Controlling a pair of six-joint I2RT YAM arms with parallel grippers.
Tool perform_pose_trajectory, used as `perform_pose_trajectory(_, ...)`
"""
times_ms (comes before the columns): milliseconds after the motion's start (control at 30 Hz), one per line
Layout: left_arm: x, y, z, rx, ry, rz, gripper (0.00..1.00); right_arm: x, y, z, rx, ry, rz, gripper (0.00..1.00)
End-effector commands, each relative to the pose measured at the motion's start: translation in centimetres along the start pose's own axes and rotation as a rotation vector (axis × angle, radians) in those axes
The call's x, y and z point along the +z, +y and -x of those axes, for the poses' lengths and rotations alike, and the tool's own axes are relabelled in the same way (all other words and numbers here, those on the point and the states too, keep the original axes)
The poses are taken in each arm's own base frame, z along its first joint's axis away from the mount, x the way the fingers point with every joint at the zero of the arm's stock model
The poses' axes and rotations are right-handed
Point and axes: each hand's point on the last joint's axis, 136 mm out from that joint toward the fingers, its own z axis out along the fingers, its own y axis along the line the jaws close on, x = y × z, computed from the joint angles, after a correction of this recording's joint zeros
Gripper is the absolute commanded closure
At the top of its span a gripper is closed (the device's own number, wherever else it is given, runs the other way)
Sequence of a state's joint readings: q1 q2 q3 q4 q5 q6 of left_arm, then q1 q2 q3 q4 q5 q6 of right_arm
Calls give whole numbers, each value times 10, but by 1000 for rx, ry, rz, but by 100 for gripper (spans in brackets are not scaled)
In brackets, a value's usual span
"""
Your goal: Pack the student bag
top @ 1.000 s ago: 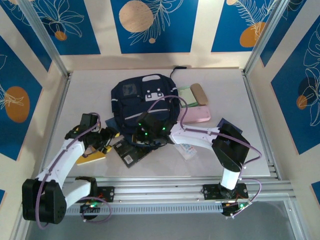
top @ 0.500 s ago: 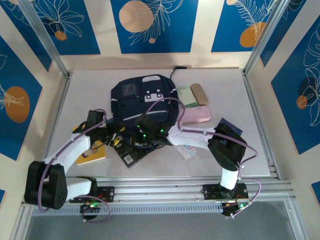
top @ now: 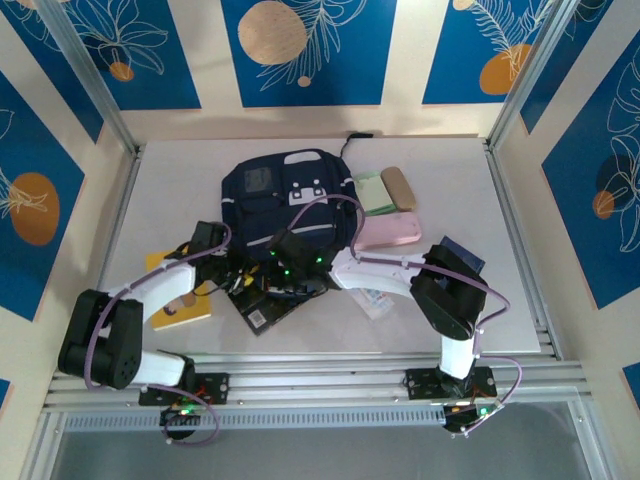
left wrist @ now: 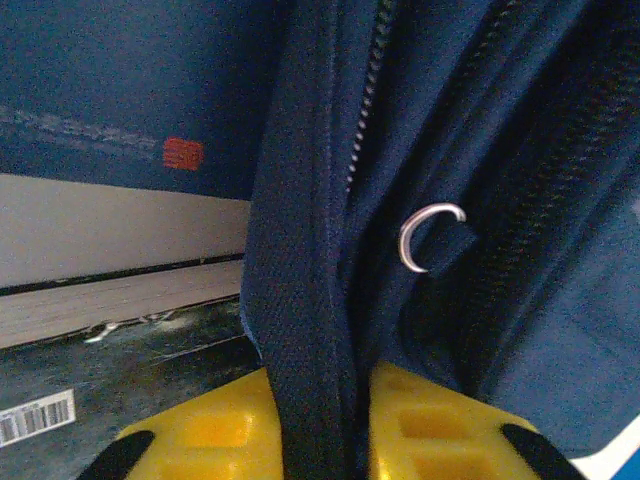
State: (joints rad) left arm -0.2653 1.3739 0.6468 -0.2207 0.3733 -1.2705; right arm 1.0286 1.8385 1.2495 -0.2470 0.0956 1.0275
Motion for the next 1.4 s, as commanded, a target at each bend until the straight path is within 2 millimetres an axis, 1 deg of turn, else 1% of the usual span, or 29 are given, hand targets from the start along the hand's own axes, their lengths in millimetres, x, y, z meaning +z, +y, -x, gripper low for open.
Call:
perform_pose_trajectory(0, -8, -2, 12, 37, -75, 30, 97, -6, -21, -11, -53, 48, -134, 100)
perform_pose_trajectory(33, -10, -1, 14, 42, -85, 39, 100, -8, -23, -11, -63, 53, -147, 100)
perform_pose_trajectory(200, -14, 5, 18, 54, -108, 61, 100, -18, -38, -13, -87, 67, -198, 100)
perform_pose_trajectory(367, -15, 8, 21, 54, -113, 70, 100, -34, -57, -9, -77, 56, -230, 100)
perform_pose_trajectory(500, -17, 7, 22, 51, -114, 64, 100, -46, -74, -6, -64, 53, -244, 100)
perform_pose_trajectory(667, -20, 5, 24, 53, -118, 60, 100, -56, -92, -4, -43, 65, -263, 100)
perform_pose_trajectory(767, -22, 5, 24, 56, -120, 60, 100, -64, -105, 0, -40, 49, -285, 100)
perform_pose_trajectory(967, -28, 1, 25, 72, -131, 59, 100, -85, -140, 15, 2, 8, -321, 100)
perform_pose_trajectory(1133, -33, -5, 26, 82, -141, 53, 100, -99, -160, 28, 15, -33, -335, 100)
perform_pose_trajectory(1233, -34, -6, 26, 83, -141, 54, 100, -102, -164, 33, 6, -41, -345, 100)
perform_pose_trajectory(1300, -36, -8, 26, 86, -140, 51, 100, -102, -157, 35, -18, -38, -312, 100)
perform_pose_trajectory(1367, -38, -10, 26, 93, -144, 49, 100, -101, -146, 35, -35, -32, -260, 100)
